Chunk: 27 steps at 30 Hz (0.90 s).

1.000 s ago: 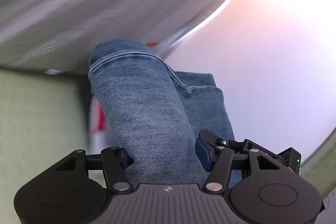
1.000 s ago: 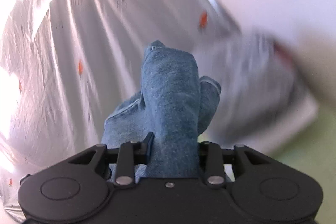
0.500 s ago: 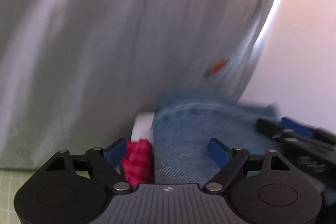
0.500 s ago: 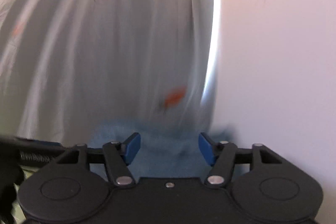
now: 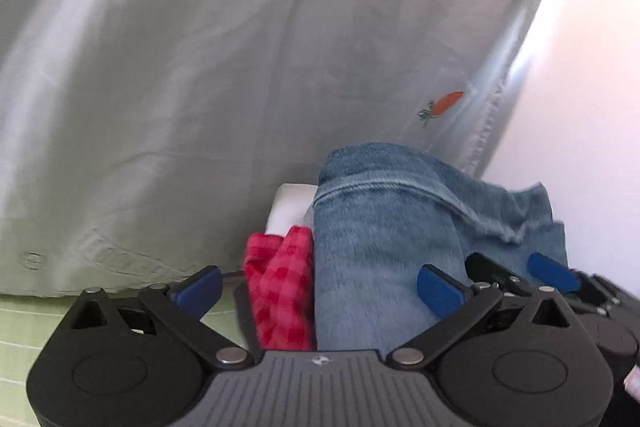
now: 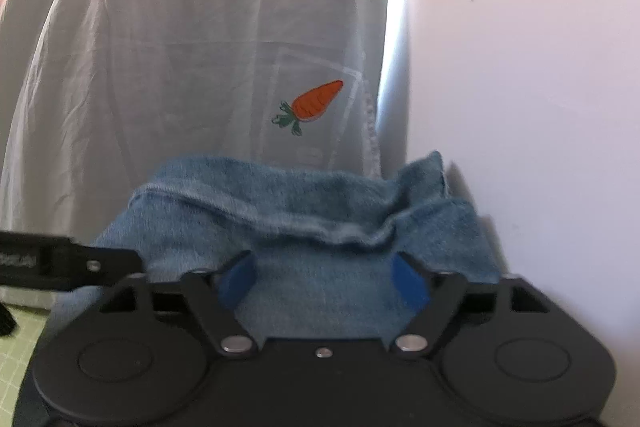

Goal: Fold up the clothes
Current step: 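Place the folded jeans on top of the clothes stack and open both grippers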

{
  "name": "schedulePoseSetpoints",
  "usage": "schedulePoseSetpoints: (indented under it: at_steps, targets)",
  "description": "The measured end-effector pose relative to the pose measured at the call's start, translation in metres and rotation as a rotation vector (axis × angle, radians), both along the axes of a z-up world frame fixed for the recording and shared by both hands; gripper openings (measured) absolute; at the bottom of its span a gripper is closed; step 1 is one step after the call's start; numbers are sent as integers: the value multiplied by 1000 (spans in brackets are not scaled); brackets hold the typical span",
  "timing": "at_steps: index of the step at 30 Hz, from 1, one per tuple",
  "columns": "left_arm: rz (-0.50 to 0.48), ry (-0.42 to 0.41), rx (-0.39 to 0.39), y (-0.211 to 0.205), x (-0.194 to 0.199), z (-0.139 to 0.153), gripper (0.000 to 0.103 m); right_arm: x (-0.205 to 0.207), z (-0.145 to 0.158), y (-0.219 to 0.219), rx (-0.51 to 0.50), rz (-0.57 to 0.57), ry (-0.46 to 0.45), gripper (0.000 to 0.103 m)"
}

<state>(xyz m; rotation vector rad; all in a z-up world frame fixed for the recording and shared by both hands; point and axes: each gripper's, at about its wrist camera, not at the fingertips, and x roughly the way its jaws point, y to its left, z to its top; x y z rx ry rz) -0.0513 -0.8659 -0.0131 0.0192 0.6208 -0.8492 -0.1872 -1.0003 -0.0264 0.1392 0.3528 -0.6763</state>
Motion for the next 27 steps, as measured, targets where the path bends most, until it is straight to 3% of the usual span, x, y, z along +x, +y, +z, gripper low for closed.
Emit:
schedulePoseSetpoints:
  at_steps: [3, 6, 9, 13, 16, 19, 27]
  targets:
    - [22, -11, 11, 36, -17, 7, 102, -26, 4, 18, 56, -57, 5, 92]
    - [54, -21, 21, 72, -46, 7, 102, -58, -1, 39, 124, -70, 37, 92]
    - [58, -35, 39, 122, -84, 3, 103, -84, -4, 73, 97, -39, 141, 93]
    - [61, 3, 28, 159, -125, -3, 103, -125, -4, 115, 109, -7, 181, 97]
    - [35, 30, 26, 184, -152, -3, 103, -160, -3, 143, 114, -88, 170, 102]
    - [7, 24, 26, 203, -177, 1, 103, -189, -1, 166, 103, -121, 161, 102]
    - [-62, -61, 118, 215, -217, -2, 103, -241, 0, 210, 141, -107, 147, 102]
